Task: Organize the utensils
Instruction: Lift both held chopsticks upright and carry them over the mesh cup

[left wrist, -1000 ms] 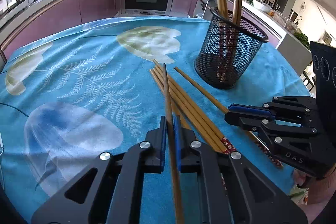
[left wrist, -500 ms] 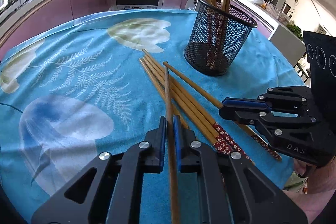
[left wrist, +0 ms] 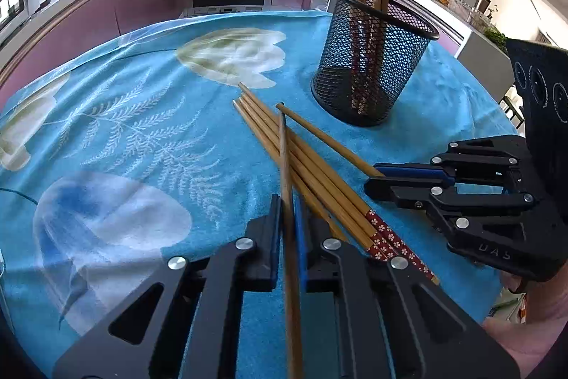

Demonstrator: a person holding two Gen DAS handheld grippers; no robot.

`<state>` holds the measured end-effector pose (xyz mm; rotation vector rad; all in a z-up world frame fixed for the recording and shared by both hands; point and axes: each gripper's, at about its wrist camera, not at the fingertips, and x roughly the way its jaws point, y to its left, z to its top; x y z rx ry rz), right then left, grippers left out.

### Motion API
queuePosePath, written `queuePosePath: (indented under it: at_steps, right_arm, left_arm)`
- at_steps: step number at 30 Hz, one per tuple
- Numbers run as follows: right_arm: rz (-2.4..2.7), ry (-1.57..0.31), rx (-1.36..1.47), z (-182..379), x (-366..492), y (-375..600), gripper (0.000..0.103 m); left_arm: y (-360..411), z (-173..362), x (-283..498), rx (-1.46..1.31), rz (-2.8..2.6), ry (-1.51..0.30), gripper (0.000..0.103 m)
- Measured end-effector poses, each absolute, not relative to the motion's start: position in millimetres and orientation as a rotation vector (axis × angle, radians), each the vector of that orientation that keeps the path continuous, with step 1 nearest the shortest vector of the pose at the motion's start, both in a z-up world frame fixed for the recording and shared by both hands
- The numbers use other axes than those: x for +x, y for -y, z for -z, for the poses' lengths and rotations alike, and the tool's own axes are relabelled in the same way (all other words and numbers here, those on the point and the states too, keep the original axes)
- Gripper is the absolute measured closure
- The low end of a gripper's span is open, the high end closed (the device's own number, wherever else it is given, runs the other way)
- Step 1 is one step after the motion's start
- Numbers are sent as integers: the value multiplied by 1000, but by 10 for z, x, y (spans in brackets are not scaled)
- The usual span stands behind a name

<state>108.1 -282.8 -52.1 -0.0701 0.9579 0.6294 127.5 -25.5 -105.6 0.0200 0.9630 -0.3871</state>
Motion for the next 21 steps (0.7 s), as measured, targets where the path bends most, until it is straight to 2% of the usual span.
queuePosePath:
  at_steps: [9, 21]
  right_arm:
    - [-642, -850, -34, 186, 923, 3047, 97]
    - [-609, -689, 32, -340, 827, 3400, 97]
  left_arm:
    - [158, 847, 1161, -41, 424, -915, 96]
    - [57, 139, 931, -127, 534, -748, 96]
